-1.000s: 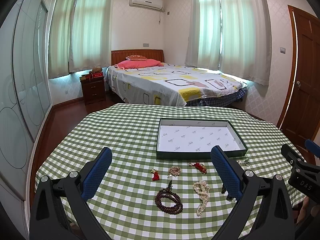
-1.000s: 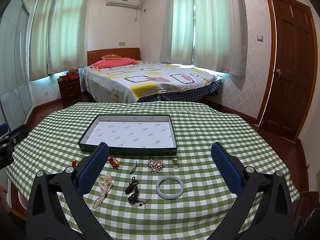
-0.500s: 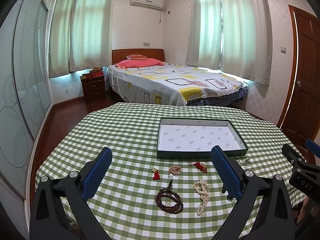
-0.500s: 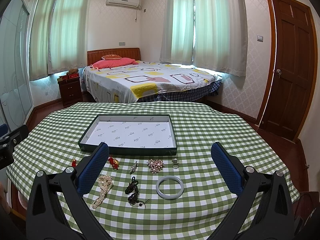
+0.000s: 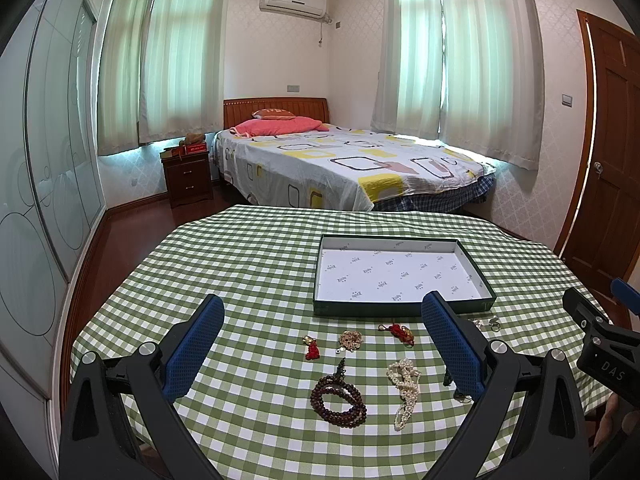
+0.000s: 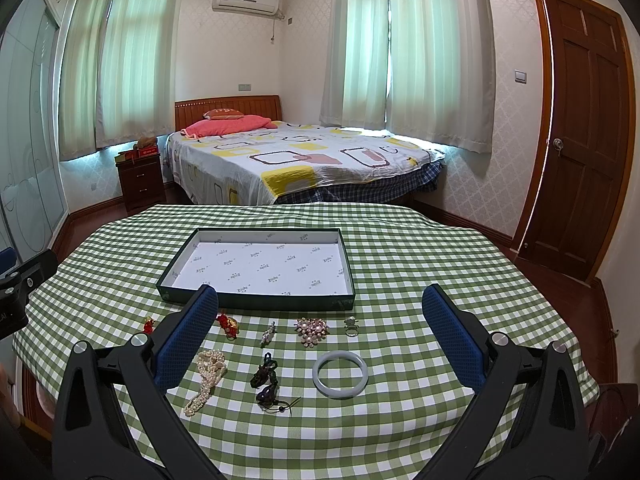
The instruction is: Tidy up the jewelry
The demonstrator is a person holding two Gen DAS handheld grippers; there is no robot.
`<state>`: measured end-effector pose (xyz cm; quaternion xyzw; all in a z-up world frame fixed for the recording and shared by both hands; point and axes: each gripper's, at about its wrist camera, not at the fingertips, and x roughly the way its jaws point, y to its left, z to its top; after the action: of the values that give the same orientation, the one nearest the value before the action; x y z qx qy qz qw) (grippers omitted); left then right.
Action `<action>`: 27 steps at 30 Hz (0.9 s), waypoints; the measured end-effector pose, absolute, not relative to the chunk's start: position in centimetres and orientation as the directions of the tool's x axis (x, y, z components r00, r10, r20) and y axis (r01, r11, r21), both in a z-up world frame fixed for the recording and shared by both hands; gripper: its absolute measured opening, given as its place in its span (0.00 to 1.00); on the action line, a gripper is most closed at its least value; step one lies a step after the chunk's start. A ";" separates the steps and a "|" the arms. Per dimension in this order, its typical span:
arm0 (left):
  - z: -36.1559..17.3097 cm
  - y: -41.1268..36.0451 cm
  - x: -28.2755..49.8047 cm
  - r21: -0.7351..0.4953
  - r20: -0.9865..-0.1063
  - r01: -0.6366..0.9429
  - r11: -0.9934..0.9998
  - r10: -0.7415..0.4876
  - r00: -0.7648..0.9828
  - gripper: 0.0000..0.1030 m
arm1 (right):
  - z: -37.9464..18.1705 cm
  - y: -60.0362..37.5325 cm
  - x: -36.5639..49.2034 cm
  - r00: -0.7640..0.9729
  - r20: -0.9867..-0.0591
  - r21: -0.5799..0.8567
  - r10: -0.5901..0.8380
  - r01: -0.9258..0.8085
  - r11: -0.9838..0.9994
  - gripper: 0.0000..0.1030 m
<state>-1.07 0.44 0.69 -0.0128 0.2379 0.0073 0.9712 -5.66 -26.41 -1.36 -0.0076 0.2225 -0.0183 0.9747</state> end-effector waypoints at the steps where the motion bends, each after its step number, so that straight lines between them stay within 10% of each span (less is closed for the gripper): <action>1: 0.7 0.4 -1.1 -0.021 -0.462 -0.021 1.000 0.008 0.887 0.93 | -1.3 -26.4 -5.6 0.900 -0.433 -0.023 -0.039 0.033 0.999 0.97; 27: -6.8 3.0 3.4 -0.095 -0.575 -0.041 0.995 -0.021 0.818 0.93 | -9.4 -26.7 -2.2 0.865 -0.499 -0.068 -0.060 0.029 0.997 0.97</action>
<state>3.37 2.96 -6.77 -0.0513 0.3019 0.0051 0.9519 -2.15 -26.72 -9.38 -0.0292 0.2592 -0.0231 0.9651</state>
